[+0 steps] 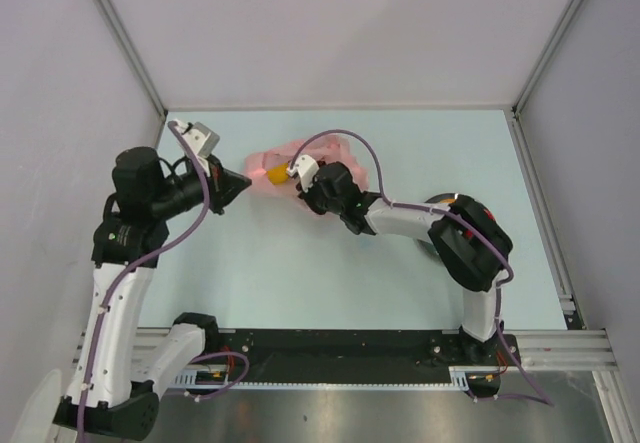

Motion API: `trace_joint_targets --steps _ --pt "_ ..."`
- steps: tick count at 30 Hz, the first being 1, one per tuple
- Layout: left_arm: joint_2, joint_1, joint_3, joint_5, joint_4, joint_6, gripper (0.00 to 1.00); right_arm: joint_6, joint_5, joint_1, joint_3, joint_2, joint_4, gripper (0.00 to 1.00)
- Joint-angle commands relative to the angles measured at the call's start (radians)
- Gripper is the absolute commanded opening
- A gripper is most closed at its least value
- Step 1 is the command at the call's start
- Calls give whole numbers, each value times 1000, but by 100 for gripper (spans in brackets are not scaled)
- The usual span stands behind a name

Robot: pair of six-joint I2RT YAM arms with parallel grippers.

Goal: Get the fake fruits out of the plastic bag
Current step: Adjust the plastic bag at the center of the board, then take out the fake fruit from the plastic bag.

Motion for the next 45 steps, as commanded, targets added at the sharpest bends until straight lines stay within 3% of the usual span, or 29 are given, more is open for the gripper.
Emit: trace_joint_targets --steps 1,4,8,15,20,24,25,28,32,39,45 --pt "-37 42 134 23 -33 33 0 126 -107 25 -116 -217 -86 9" --pt "-56 57 73 39 -47 39 0 126 -94 60 -208 -320 -60 13" --pt "-83 59 -78 16 -41 41 0 119 -92 60 -204 -264 81 25" --pt "-132 59 -197 -323 -44 77 0 171 -107 55 24 -14 69 34" --pt "-165 59 -142 -327 -78 71 0 189 -110 48 168 90 14 28" --pt "-139 60 -5 -336 -127 55 0 197 -80 45 190 117 20 29" --pt "-130 60 19 -328 -134 51 0 198 -69 43 193 121 26 31" --pt "-84 67 128 -279 -177 38 0 206 -49 40 225 155 44 54" --pt "-24 87 279 -163 -232 15 0 200 -9 34 276 178 35 67" --pt "-163 85 72 -110 -178 41 0 221 -52 20 311 235 72 92" --pt "-214 85 9 -152 -102 -25 0 258 -107 32 409 325 58 100"
